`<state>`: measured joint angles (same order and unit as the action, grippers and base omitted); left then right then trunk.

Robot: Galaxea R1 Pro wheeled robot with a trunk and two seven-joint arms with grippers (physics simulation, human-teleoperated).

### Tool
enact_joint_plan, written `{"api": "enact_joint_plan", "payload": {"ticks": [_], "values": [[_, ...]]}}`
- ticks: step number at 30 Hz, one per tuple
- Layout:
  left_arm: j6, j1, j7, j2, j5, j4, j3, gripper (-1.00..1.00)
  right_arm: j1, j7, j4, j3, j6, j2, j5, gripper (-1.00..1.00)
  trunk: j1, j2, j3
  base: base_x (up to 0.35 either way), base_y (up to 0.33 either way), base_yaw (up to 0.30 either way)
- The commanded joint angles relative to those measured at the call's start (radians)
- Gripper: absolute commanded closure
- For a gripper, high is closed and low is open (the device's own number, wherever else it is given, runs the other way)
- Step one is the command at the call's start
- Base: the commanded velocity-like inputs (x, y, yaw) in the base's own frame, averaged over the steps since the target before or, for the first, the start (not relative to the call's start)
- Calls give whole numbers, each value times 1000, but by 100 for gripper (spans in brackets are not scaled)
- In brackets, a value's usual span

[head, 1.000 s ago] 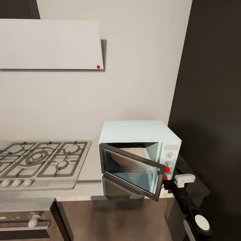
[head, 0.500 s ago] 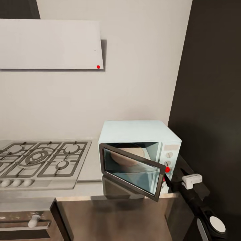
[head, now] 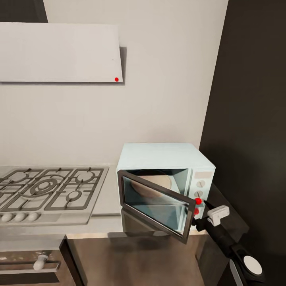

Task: In the kitchen, take the popcorn bag from the countertop, put it into the microwave, and heat it until the popcorn is cooked so the cooked popcorn ends up inside the bag.

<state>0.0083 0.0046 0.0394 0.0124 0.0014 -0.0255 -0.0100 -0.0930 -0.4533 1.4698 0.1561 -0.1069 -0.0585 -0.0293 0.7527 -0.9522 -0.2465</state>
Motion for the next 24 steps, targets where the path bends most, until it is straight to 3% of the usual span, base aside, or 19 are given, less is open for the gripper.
{"api": "enact_joint_plan", "payload": {"ticks": [1,8,24], "values": [[1,0,2,0,0,-2,-1,-100,-1,-5,0,2,-4,0,-14,-100,0,-1,-1,0,0,0],[-1,0,2,0,0,-2,-1,-100,-1,-5,0,2,-4,0,-30,-100,0,-1,-1,0,0,67],[0,0,2,-1,0,-2,-1,-100,-1,-5,0,2,-3,2,-31,-100,0,-1,-1,-5,-70,235]]}}
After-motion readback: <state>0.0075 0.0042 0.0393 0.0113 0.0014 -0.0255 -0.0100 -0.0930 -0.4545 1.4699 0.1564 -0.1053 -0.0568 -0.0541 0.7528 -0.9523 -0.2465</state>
